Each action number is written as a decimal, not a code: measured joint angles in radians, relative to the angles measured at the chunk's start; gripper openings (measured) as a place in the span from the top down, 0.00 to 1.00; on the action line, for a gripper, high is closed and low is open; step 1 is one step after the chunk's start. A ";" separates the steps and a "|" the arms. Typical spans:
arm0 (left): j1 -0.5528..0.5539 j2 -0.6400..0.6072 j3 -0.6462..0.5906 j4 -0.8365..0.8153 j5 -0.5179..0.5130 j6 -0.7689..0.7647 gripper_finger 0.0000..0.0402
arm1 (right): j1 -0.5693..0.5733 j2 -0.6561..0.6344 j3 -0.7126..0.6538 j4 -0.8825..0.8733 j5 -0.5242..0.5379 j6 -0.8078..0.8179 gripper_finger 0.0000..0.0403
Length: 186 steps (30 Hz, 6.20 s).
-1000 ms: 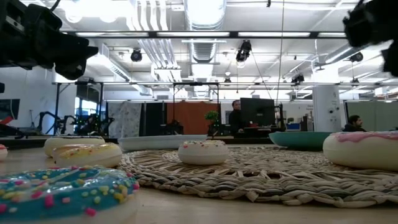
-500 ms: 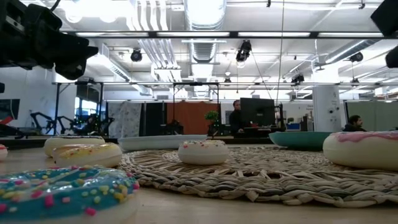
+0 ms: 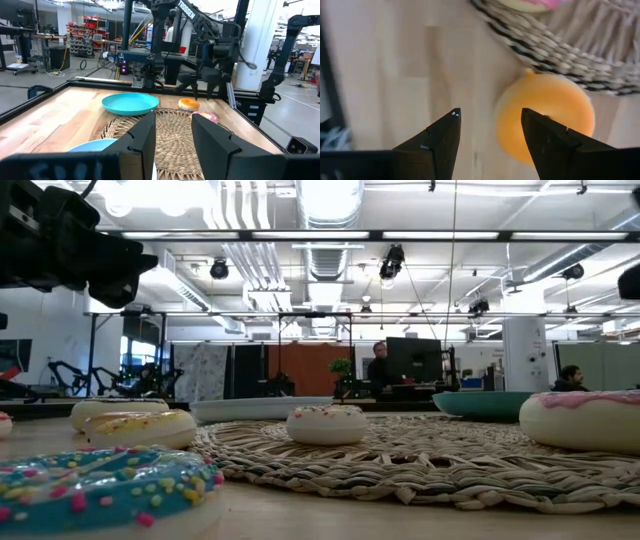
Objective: Pick & Place donuts
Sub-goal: Put the big orange donut on the green plate
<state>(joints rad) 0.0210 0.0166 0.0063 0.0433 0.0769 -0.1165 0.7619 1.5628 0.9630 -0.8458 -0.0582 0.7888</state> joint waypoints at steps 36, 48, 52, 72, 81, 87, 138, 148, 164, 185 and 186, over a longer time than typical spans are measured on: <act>0.000 0.000 0.000 0.000 0.000 0.000 0.75 | 0.025 0.003 -0.043 -0.010 0.064 0.198 0.25; 0.000 0.000 0.000 0.000 0.000 0.000 0.75 | 0.026 0.012 -0.075 0.064 0.003 0.207 0.34; 0.000 0.000 0.000 0.000 0.000 0.000 0.75 | 0.032 0.011 -0.068 0.078 0.033 0.229 0.36; 0.000 0.017 0.000 -0.013 0.000 0.000 0.75 | 0.026 -0.046 -0.082 0.110 0.187 0.661 0.85; 0.000 0.023 0.000 -0.014 0.000 0.000 0.75 | 0.023 -0.503 -0.357 0.419 0.786 1.149 0.94; 0.000 0.024 0.000 -0.013 -0.001 0.000 0.75 | -0.010 -0.667 -0.615 0.949 1.163 1.121 0.92; -0.184 1.661 1.055 0.573 -0.669 0.198 0.75 | -0.591 -0.402 -0.453 1.425 1.000 0.621 0.90; -0.167 1.818 1.288 0.374 -0.823 0.194 0.74 | -0.593 -0.415 -0.453 1.425 1.001 0.584 0.82; -0.109 1.826 1.309 0.394 -0.695 0.033 0.57 | -0.593 -0.430 -0.460 1.425 0.963 0.572 0.80; -0.066 1.885 1.378 0.303 -0.636 0.072 0.95 | -0.591 -0.670 -0.462 0.995 0.709 0.521 0.56; -0.065 1.886 1.378 0.295 -0.635 0.076 0.97 | -0.590 -0.711 -0.459 0.916 0.672 0.524 0.52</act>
<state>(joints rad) -0.0438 1.9029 1.3838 0.3387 -0.5585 -0.0407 0.1722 0.8518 0.5038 0.0701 0.6135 1.3133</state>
